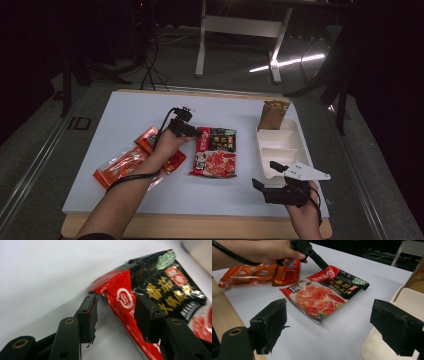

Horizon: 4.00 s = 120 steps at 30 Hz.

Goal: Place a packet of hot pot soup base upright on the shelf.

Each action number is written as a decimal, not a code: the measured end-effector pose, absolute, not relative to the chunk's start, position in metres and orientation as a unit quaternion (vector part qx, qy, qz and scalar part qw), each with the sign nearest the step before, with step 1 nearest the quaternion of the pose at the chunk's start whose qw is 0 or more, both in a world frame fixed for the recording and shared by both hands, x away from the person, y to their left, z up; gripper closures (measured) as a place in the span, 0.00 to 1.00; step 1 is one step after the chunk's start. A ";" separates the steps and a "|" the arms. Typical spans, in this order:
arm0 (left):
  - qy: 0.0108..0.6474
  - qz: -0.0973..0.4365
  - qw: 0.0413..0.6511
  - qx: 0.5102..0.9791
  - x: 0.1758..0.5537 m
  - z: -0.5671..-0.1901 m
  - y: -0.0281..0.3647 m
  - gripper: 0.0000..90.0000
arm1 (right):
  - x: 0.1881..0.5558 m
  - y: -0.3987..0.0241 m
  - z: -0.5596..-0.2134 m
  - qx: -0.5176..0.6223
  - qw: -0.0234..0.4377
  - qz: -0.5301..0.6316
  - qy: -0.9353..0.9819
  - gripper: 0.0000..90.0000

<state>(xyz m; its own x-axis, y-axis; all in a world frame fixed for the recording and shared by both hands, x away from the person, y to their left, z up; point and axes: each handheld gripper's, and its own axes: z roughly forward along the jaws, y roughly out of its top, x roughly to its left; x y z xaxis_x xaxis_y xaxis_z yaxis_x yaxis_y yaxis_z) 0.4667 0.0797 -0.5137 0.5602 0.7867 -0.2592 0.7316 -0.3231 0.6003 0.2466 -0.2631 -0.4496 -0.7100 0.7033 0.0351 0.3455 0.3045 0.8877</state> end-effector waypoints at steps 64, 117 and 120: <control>0.311 0.057 0.581 0.750 0.381 -0.438 0.058 0.97 | 0.242 -0.265 -0.427 0.326 0.215 0.493 0.777 0.12; 0.231 -0.026 0.703 0.672 0.371 -0.422 0.052 0.76 | 0.287 -0.255 -0.358 0.326 0.202 0.545 0.745 0.86; 0.242 -0.019 0.700 0.671 0.371 -0.420 0.055 0.63 | 0.287 -0.257 -0.353 0.325 0.211 0.546 0.743 0.86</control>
